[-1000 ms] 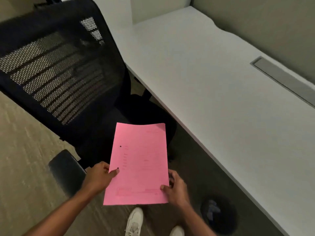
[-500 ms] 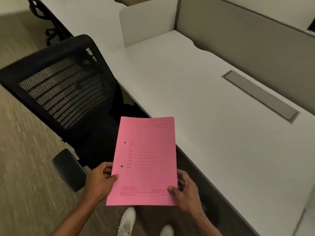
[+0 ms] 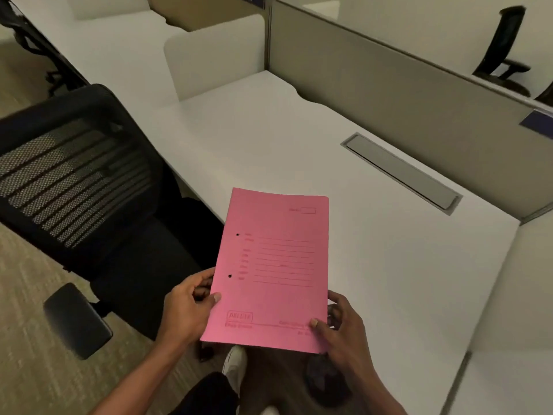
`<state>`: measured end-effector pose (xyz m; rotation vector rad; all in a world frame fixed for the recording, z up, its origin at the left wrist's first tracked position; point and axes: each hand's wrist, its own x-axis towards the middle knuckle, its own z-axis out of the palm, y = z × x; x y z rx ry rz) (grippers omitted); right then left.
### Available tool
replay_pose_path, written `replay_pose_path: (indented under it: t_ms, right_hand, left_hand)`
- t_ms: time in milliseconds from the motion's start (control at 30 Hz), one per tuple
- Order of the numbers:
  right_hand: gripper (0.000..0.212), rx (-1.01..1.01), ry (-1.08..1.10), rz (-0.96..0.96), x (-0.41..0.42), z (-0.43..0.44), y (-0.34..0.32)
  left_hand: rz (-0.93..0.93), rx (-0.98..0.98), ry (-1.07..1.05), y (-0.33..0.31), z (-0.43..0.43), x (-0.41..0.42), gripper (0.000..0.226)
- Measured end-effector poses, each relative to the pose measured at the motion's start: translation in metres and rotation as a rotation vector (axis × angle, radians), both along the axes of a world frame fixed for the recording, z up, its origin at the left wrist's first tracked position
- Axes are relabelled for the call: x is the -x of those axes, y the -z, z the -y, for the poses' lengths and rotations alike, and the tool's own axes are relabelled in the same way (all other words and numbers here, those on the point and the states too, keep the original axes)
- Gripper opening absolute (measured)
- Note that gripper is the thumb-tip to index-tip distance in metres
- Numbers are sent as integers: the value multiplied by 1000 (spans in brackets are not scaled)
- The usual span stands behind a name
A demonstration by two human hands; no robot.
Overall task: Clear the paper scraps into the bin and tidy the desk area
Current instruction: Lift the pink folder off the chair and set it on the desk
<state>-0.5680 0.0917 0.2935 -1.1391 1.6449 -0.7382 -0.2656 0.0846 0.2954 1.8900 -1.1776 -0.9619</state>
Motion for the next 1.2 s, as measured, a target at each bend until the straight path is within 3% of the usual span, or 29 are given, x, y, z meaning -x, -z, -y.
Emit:
replay_pose_path:
  t_ms: [500,767,1200]
  right_hand:
    - [56,72,119,-35,-5,174,19]
    - [60,100,178,19,-20,270,28]
    - [66,55,121,1,0,423,61]
  left_hand:
    - [14,-22,143,13,225,-10,48]
    - [71,-52,281,13,346,-20,59]
    - [191,-9,277,44,513,16,59]
